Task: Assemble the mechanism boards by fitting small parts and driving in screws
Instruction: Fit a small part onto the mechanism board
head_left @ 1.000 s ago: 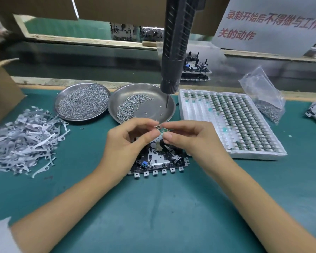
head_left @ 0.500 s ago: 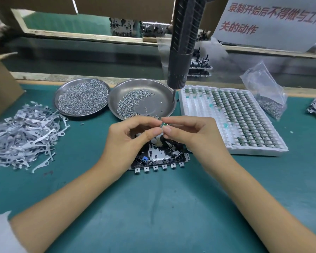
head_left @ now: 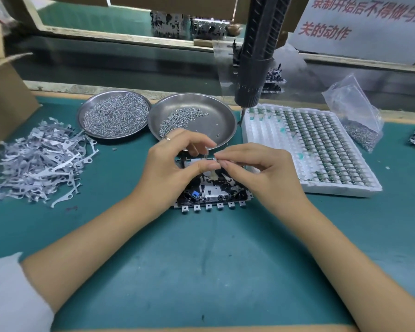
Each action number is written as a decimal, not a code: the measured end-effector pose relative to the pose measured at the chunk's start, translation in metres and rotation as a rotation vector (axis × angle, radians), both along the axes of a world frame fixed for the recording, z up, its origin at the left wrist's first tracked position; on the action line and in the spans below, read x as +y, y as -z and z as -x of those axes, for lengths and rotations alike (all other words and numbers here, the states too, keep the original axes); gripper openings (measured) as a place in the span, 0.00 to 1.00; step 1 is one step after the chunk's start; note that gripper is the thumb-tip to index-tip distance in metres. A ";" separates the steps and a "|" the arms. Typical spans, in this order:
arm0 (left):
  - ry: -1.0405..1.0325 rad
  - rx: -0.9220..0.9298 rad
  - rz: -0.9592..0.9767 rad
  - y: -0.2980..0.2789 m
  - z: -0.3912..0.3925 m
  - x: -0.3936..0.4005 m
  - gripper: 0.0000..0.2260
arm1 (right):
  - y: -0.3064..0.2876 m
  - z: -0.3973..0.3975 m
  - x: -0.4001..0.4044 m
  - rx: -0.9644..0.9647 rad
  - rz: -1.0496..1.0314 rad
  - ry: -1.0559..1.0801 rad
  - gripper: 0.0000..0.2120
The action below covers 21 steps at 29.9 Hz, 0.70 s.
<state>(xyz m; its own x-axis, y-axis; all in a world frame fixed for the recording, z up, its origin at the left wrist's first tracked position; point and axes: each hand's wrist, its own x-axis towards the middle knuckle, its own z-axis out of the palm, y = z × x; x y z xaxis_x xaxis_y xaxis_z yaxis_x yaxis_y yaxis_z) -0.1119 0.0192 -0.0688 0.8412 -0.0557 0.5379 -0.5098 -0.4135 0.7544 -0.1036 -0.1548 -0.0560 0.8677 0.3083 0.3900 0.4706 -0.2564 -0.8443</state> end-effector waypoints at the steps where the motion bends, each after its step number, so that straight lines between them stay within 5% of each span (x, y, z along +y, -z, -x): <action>1: 0.018 0.009 -0.024 -0.002 0.000 0.001 0.12 | 0.001 0.000 -0.002 -0.020 0.019 0.007 0.11; 5: 0.098 0.068 -0.083 -0.007 0.004 0.009 0.15 | 0.004 0.000 -0.008 -0.111 0.154 0.003 0.08; 10: -0.009 0.127 0.109 0.000 0.012 0.014 0.04 | 0.010 0.001 -0.010 -0.180 0.307 -0.152 0.06; 21: -0.062 0.139 0.115 0.004 0.017 0.011 0.08 | 0.016 0.003 -0.006 -0.370 0.409 -0.164 0.03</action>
